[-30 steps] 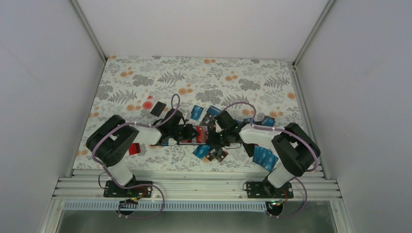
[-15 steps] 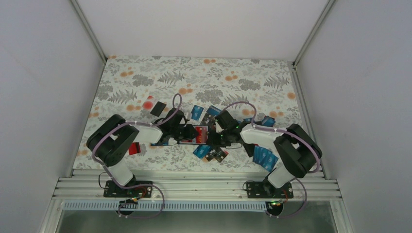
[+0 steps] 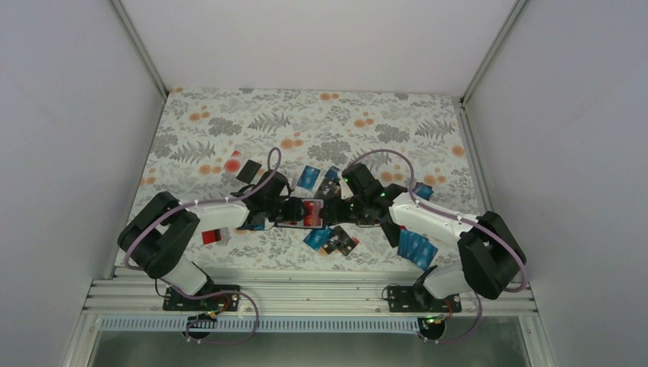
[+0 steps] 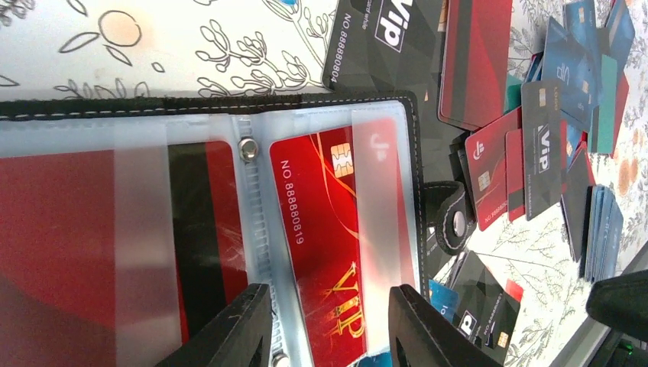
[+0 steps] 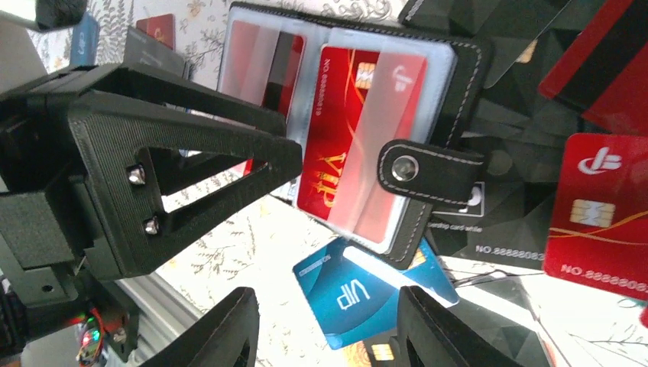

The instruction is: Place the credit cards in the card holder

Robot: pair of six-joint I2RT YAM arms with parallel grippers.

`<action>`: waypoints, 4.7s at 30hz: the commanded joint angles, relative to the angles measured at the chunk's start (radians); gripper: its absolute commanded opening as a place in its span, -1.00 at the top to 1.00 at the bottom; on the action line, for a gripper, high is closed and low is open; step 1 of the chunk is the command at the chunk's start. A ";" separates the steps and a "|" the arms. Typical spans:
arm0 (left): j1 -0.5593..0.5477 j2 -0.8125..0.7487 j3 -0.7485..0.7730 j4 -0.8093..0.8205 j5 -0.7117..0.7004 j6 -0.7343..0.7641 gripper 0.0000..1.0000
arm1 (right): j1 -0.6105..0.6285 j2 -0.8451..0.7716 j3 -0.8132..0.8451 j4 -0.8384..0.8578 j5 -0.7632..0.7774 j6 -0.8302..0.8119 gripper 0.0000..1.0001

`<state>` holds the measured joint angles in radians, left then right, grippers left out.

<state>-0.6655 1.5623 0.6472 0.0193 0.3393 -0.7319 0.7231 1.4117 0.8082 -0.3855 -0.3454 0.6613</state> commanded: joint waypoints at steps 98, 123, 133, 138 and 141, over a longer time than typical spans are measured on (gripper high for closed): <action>-0.049 0.129 0.123 -0.122 -0.078 0.097 0.95 | 0.003 0.264 0.177 0.070 -0.104 0.047 0.08; -0.021 -0.043 0.152 -0.316 -0.207 0.039 0.95 | 0.048 0.323 0.259 0.071 -0.134 0.037 0.09; 0.030 -0.202 0.142 -0.444 -0.251 0.027 0.95 | 0.078 0.391 0.345 0.062 -0.141 0.040 0.09; 0.068 -0.324 0.103 -0.531 -0.306 0.026 0.95 | 0.109 0.472 0.435 0.062 -0.162 0.040 0.07; 0.084 -0.406 0.091 -0.592 -0.336 0.031 0.95 | 0.123 0.549 0.504 0.064 -0.198 0.028 0.07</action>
<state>-0.6014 1.2495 0.7597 -0.4622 0.0658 -0.6960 0.8143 1.8782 1.2240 -0.3302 -0.4934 0.7090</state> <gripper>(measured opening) 0.025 0.463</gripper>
